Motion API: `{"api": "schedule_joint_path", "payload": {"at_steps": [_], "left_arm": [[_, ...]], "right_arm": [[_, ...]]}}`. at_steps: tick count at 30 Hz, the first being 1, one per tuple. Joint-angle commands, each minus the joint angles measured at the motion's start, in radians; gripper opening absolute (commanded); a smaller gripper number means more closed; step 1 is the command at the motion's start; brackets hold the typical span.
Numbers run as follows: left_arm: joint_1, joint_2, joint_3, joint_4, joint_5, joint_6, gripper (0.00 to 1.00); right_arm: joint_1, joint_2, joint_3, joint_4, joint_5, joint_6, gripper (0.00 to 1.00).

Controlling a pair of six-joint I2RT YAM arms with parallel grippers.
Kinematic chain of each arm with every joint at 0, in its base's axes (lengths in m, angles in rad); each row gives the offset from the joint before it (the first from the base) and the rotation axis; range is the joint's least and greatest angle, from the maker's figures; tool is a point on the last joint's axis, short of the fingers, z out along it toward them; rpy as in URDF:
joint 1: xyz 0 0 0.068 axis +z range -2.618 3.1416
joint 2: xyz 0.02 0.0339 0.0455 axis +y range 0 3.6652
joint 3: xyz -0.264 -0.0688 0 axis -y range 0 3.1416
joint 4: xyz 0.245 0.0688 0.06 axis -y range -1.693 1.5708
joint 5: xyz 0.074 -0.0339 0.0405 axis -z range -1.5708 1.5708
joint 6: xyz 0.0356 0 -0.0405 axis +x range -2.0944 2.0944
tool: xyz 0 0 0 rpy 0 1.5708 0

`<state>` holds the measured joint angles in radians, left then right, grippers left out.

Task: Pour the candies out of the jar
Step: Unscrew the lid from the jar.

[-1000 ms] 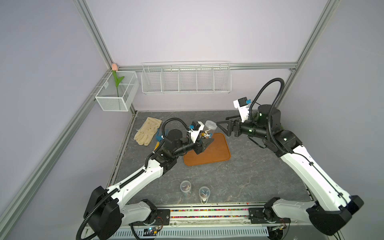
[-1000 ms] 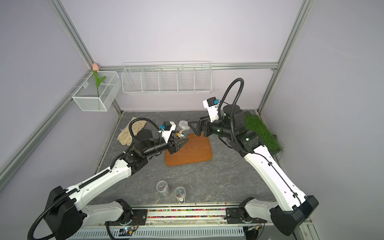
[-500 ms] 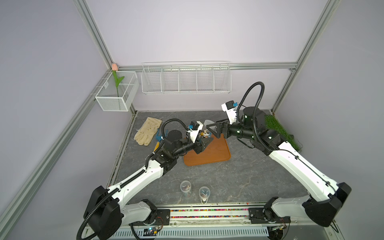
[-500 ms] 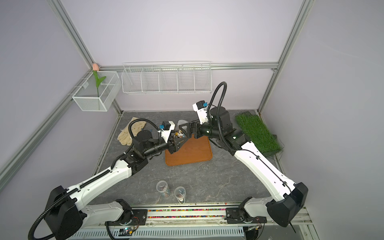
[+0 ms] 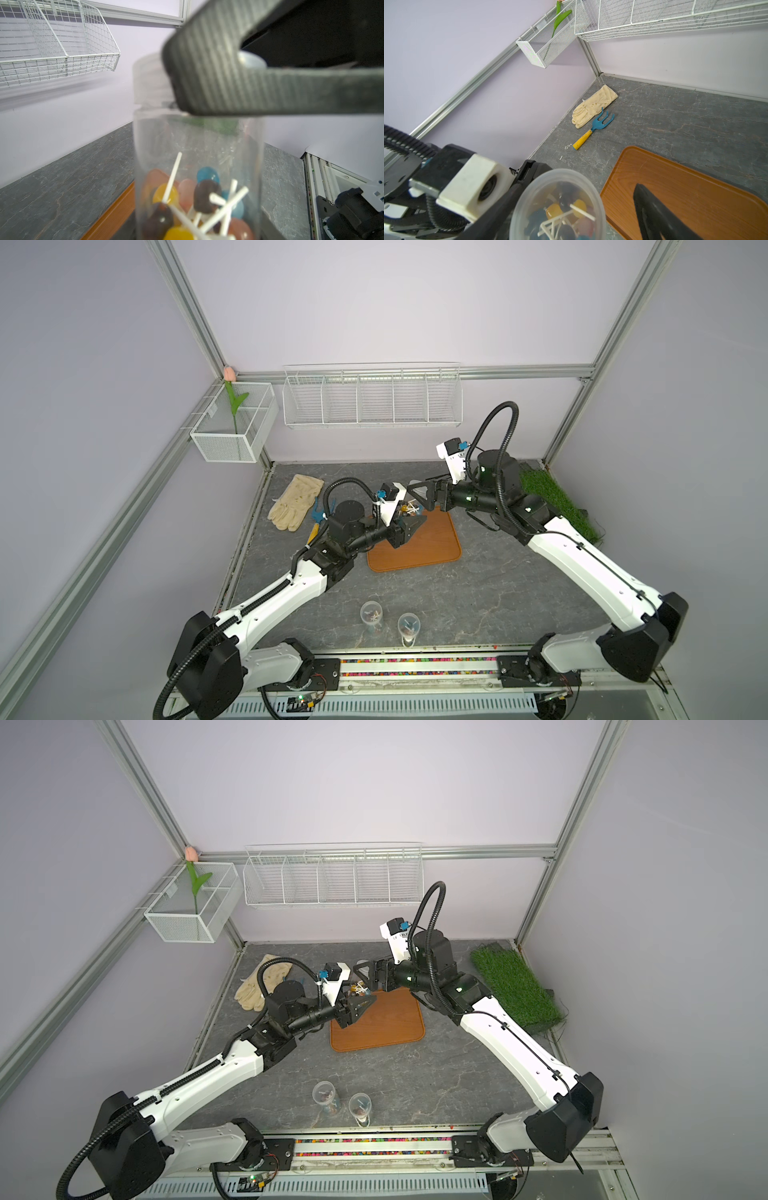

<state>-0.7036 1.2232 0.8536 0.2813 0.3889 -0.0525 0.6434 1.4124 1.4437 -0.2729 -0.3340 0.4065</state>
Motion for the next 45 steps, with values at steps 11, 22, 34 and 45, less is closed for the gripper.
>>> {"api": "schedule_joint_path", "payload": {"at_steps": [11, 22, 34, 45], "left_arm": [[-0.01, -0.008, 0.013, 0.013, 0.004, -0.01, 0.39], [-0.011, -0.015, 0.093, -0.063, 0.164, -0.013, 0.4], [-0.011, -0.015, 0.09, 0.016, 0.204, -0.064, 0.4], [-0.011, -0.023, 0.078, 0.018, 0.147, -0.04, 0.4]], "right_arm": [[0.003, 0.008, 0.028, 0.073, -0.033, 0.016, 0.58], [-0.087, 0.002, 0.02, 0.367, -0.653, -0.067, 0.55], [-0.087, -0.01, 0.057, 0.18, -0.674, -0.239, 0.57], [-0.092, -0.082, 0.016, 0.228, -0.515, -0.113, 0.96]]}}
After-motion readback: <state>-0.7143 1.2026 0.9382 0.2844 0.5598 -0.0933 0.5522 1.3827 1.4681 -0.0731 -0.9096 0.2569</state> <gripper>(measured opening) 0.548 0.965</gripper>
